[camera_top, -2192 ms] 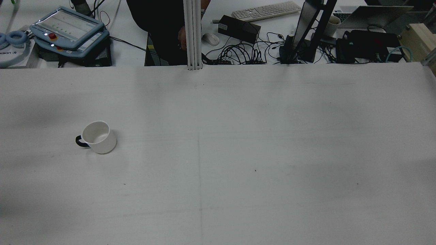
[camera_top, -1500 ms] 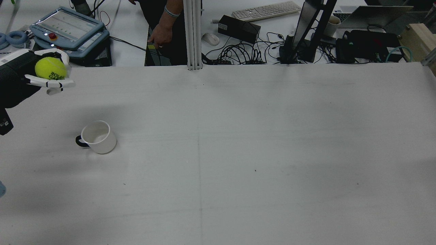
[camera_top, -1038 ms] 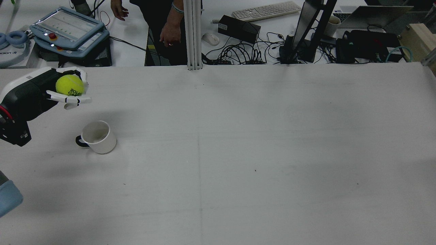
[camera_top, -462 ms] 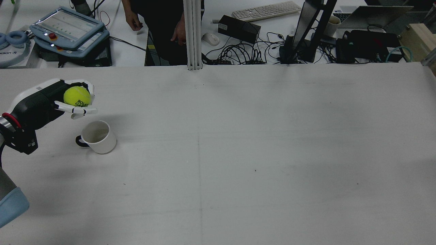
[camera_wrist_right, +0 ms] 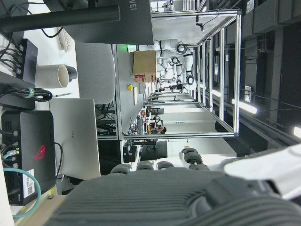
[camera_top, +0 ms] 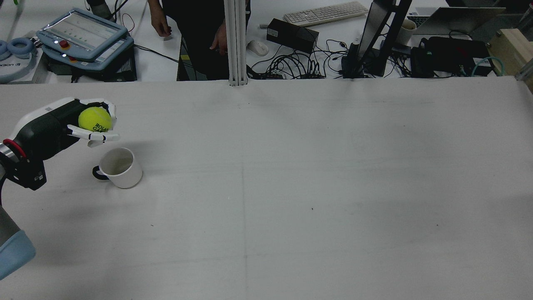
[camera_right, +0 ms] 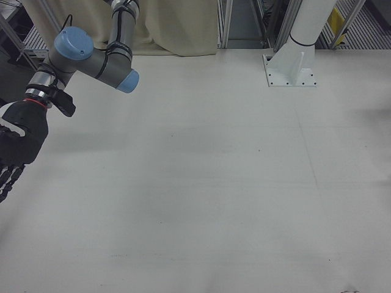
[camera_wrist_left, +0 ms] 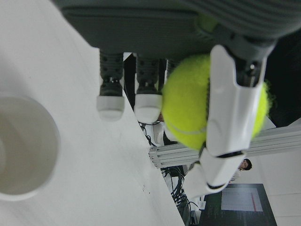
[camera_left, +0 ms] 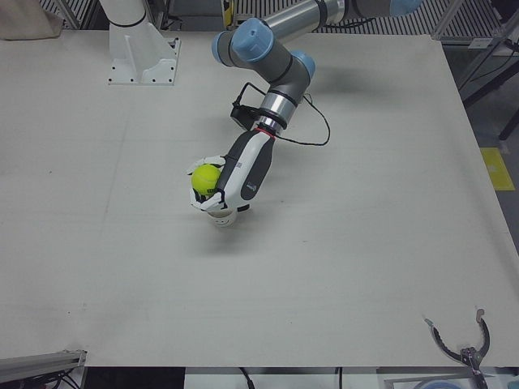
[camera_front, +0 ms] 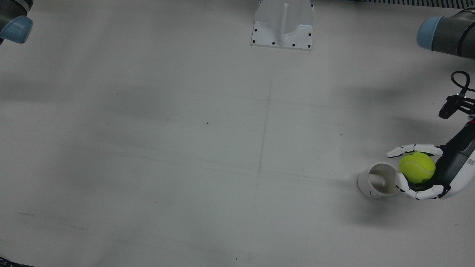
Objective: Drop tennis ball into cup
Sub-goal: 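Position the left hand with the ball above the mug opening, then open the left hand fingers to release the ball into the mug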
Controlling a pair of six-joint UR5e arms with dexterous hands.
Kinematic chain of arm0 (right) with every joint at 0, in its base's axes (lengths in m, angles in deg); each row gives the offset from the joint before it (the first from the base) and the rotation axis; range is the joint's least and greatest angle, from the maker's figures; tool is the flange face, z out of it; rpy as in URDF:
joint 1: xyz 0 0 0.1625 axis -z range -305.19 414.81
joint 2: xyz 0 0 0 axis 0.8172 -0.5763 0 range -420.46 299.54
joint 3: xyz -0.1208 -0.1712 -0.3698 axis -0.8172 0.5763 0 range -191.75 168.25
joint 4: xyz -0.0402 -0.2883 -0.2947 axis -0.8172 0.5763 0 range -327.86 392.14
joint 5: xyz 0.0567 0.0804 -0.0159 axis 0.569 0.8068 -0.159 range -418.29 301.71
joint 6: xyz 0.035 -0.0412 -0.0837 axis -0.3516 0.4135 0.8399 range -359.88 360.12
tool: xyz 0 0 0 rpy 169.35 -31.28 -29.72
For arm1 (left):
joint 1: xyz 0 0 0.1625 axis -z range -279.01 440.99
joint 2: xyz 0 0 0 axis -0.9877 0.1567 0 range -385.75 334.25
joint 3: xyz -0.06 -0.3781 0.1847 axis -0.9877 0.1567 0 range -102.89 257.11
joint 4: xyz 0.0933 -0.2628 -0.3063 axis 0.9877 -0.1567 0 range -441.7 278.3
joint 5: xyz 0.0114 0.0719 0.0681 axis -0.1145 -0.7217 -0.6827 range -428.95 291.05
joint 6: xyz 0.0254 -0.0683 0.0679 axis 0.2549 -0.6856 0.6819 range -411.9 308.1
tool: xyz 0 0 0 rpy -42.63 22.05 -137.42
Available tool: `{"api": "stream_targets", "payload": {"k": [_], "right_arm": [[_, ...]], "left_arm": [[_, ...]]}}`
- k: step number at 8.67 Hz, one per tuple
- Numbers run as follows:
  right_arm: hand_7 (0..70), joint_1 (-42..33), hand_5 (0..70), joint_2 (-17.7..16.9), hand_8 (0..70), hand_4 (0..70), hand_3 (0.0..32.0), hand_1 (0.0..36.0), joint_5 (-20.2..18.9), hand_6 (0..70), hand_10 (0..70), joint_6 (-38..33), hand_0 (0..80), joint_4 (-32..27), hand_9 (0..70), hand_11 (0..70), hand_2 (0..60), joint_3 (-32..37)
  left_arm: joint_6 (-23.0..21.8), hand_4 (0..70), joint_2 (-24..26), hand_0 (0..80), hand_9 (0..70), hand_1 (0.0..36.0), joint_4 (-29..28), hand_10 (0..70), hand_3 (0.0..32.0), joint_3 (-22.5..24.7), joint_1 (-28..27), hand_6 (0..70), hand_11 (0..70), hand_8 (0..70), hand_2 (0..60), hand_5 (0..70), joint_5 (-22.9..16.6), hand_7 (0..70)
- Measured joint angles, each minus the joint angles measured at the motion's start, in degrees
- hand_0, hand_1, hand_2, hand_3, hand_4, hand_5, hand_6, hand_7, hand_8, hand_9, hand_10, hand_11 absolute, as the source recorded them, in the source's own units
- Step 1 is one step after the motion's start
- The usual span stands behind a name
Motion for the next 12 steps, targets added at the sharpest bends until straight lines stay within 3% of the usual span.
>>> {"api": "stream_targets", "payload": {"k": [1, 2, 3, 4, 5, 6, 7, 8, 9, 10, 11, 12], "right_arm": [[0.0, 0.0, 0.0, 0.0, 0.0, 0.0, 0.0, 0.0, 0.0, 0.0, 0.0, 0.0, 0.0, 0.0, 0.0, 0.0, 0.0, 0.0], [0.0, 0.0, 0.0, 0.0, 0.0, 0.0, 0.0, 0.0, 0.0, 0.0, 0.0, 0.0, 0.0, 0.0, 0.0, 0.0, 0.0, 0.0], [0.0, 0.0, 0.0, 0.0, 0.0, 0.0, 0.0, 0.0, 0.0, 0.0, 0.0, 0.0, 0.0, 0.0, 0.0, 0.0, 0.0, 0.0], [0.0, 0.0, 0.0, 0.0, 0.0, 0.0, 0.0, 0.0, 0.0, 0.0, 0.0, 0.0, 0.0, 0.0, 0.0, 0.0, 0.0, 0.0], [0.0, 0.0, 0.0, 0.0, 0.0, 0.0, 0.0, 0.0, 0.0, 0.0, 0.0, 0.0, 0.0, 0.0, 0.0, 0.0, 0.0, 0.0], [0.0, 0.0, 0.0, 0.0, 0.0, 0.0, 0.0, 0.0, 0.0, 0.0, 0.0, 0.0, 0.0, 0.0, 0.0, 0.0, 0.0, 0.0], [0.0, 0.0, 0.0, 0.0, 0.0, 0.0, 0.0, 0.0, 0.0, 0.0, 0.0, 0.0, 0.0, 0.0, 0.0, 0.0, 0.0, 0.0], [0.0, 0.0, 0.0, 0.0, 0.0, 0.0, 0.0, 0.0, 0.0, 0.0, 0.0, 0.0, 0.0, 0.0, 0.0, 0.0, 0.0, 0.0], [0.0, 0.0, 0.0, 0.0, 0.0, 0.0, 0.0, 0.0, 0.0, 0.0, 0.0, 0.0, 0.0, 0.0, 0.0, 0.0, 0.0, 0.0], [0.0, 0.0, 0.0, 0.0, 0.0, 0.0, 0.0, 0.0, 0.0, 0.0, 0.0, 0.0, 0.0, 0.0, 0.0, 0.0, 0.0, 0.0], [0.0, 0.0, 0.0, 0.0, 0.0, 0.0, 0.0, 0.0, 0.0, 0.0, 0.0, 0.0, 0.0, 0.0, 0.0, 0.0, 0.0, 0.0], [0.0, 0.0, 0.0, 0.0, 0.0, 0.0, 0.0, 0.0, 0.02, 0.0, 0.0, 0.0, 0.0, 0.0, 0.0, 0.0, 0.0, 0.0]], "left_arm": [[-0.1, 65.6, -0.04, 60.1, 70.0, 36.0, 0.21, 52.0, 0.0, 0.06, -0.02, 70.0, 70.0, 70.0, 60.0, 62.1, -0.05, 70.0], [-0.14, 33.5, -0.21, 80.0, 49.2, 36.0, -0.43, 23.6, 0.0, 0.1, -0.02, 68.3, 37.8, 38.2, 60.0, 49.8, -0.12, 58.5], [-0.68, 4.2, -1.36, 80.0, 17.8, 36.0, -3.12, 10.0, 0.0, 0.12, -0.05, 16.1, 19.3, 12.2, 60.0, 66.2, -0.33, 22.7], [-1.63, 0.3, -2.56, 79.7, 10.7, 36.0, -5.62, 7.1, 0.0, 0.13, -0.13, 43.7, 15.1, 14.1, 60.0, 70.0, -0.46, 7.6], [-2.42, 0.0, -3.52, 70.6, 7.7, 36.0, -7.31, 5.5, 0.0, 0.13, -0.18, 33.7, 12.4, 10.3, 60.0, 17.5, -0.52, 7.8], [-2.79, 0.0, -4.08, 67.1, 6.5, 36.0, -8.21, 4.9, 3.4, 0.14, -0.25, 11.0, 11.5, 4.7, 60.0, 20.0, -0.54, 11.2], [-2.94, 0.0, -4.32, 66.6, 5.7, 36.0, -8.61, 4.5, 3.4, 0.14, -0.28, 10.3, 11.0, 4.0, 60.0, 38.7, -0.55, 11.5], [-3.01, 0.0, -4.42, 67.0, 4.9, 36.0, -8.8, 4.3, 4.0, 0.14, -0.3, 11.7, 10.7, 3.6, 60.0, 31.6, -0.55, 10.5], [-3.05, 0.0, -4.45, 67.5, 4.5, 36.0, -8.87, 4.2, 6.6, 0.14, -0.31, 3.6, 10.6, 1.8, 60.0, 18.5, -0.55, 11.8], [-3.06, 0.0, -4.47, 67.0, 4.0, 36.0, -8.91, 4.0, 6.6, 0.14, -0.31, 24.8, 10.4, 5.9, 60.0, 31.0, -0.56, 9.2], [-3.07, 0.0, -4.48, 66.6, 3.3, 36.0, -8.92, 3.8, 9.4, 0.14, -0.29, 26.1, 10.1, 5.6, 60.0, 12.6, -0.56, 8.1], [-3.07, 0.0, -4.48, 66.4, 3.1, 36.0, -8.92, 3.7, 7.4, 0.14, -0.27, 10.8, 9.9, 2.3, 60.0, 31.6, -0.56, 10.1]]}}
